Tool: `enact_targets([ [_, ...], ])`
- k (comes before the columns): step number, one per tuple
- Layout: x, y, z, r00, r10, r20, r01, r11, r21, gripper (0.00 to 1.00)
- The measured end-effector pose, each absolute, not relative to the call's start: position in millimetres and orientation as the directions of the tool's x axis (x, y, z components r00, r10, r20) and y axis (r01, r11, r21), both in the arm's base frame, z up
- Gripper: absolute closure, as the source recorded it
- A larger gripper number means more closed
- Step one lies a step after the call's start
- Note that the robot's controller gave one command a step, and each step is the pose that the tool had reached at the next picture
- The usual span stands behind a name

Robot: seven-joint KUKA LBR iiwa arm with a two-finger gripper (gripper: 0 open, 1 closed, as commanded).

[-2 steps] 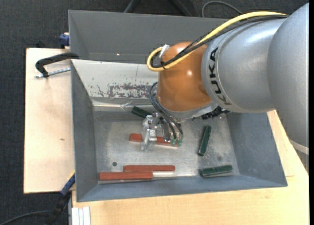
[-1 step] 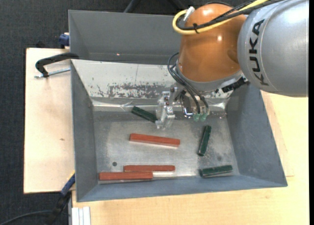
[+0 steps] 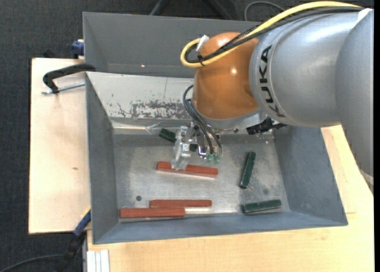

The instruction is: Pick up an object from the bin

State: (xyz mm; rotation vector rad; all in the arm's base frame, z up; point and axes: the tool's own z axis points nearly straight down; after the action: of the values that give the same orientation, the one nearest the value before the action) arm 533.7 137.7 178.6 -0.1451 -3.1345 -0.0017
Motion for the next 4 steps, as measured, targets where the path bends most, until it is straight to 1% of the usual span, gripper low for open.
enact_targets([
  [1,534.8,137,181,-0.996,0.093,-0.001,0.093,0.996,0.002,0.0],
  [2,541.8,132,66,-0.982,0.191,0.007,0.191,0.982,-0.001,0.0],
  [3,544.0,133,71,-0.981,0.191,0.0,0.191,0.981,0.002,1.0],
  [4,554.3,164,182,-0.981,0.196,-0.012,0.195,0.981,0.008,1.0],
])
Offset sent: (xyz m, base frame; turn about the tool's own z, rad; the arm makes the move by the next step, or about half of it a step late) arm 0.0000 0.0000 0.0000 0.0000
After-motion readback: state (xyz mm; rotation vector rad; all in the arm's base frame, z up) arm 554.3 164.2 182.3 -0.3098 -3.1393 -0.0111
